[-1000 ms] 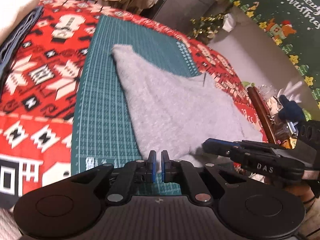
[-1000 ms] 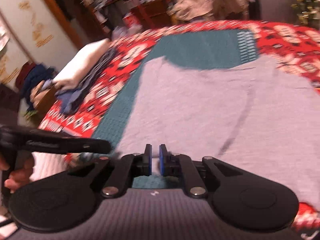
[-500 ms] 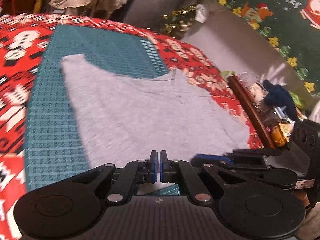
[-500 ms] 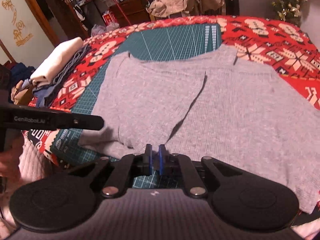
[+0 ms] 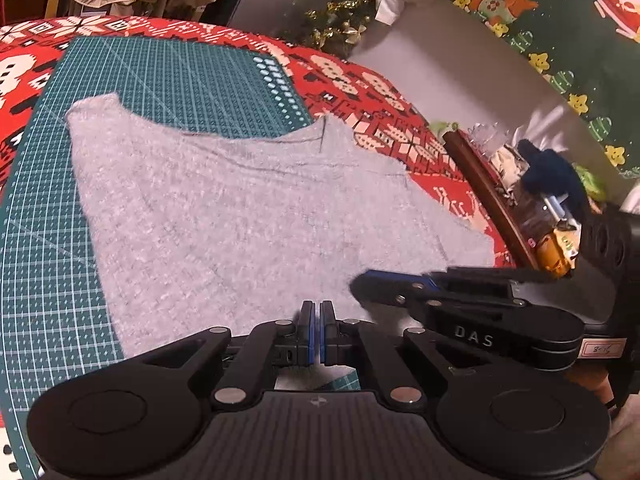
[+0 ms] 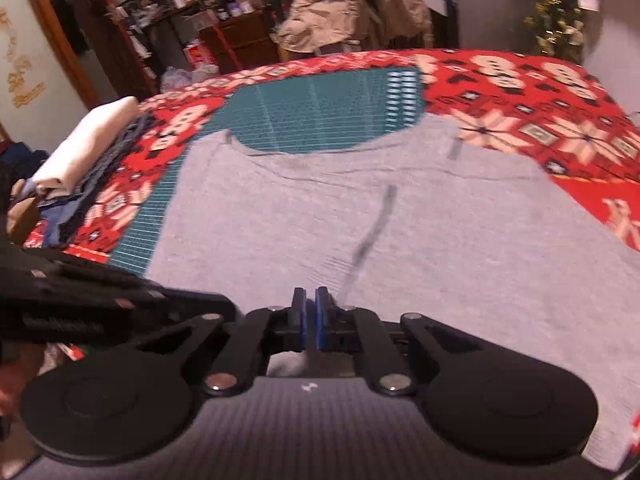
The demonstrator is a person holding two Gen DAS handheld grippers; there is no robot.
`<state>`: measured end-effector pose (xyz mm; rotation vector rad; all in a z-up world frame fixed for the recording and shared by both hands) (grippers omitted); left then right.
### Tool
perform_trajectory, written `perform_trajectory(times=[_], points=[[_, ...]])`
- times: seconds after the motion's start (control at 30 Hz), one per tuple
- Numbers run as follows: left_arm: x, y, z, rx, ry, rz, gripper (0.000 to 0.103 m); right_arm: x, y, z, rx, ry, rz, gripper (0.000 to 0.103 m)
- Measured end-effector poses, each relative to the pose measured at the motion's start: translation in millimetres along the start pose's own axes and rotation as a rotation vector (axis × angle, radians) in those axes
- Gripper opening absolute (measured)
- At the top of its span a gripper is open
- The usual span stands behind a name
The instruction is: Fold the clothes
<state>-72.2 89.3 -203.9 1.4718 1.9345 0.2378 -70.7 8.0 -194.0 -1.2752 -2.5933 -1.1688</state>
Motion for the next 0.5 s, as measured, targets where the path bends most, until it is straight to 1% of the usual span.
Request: perform_trajectory(times=[0.07, 0.17, 0.27, 0.33, 0.4, 0.5], points=[[-4, 5, 1, -0.009, -0.007, 0.006, 0.002, -10, 1, -8, -0.012, -0.012, 0.035, 0.005], [-4, 16, 8, -0.019, 0.007, 0.005, 0.002, -16, 11, -11, -0.051, 0.008, 0.072, 0.005], [-3, 26, 16, -0.029, 0.022, 0.003, 0.002, -11, 26, -4, -0.086, 0.031, 0.057, 0.005], [-3, 34, 21, -0.036, 0.032, 0.002, 0.002, -8, 33, 5, -0.089, 0.045, 0.048, 0.005], [0, 38, 23, -0.040, 0.050, -0.001, 0.002, -10, 35, 16, -0.070, 0.036, 0.070, 0.005], [5, 42, 26, -0.040, 0.059, -0.011, 0.002, -24, 32, 16, -0.067, 0.020, 0.103, 0.005]])
Point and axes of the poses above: each gripper's, at about its wrist camera, not at the fingertips, and z roughly the way its jaws point, x to its left, y to its top, the point moved 9 cm from there along z, roughly the way its jaws point, and after that the axes turned 6 degrees about y, right-handed, at the moved point
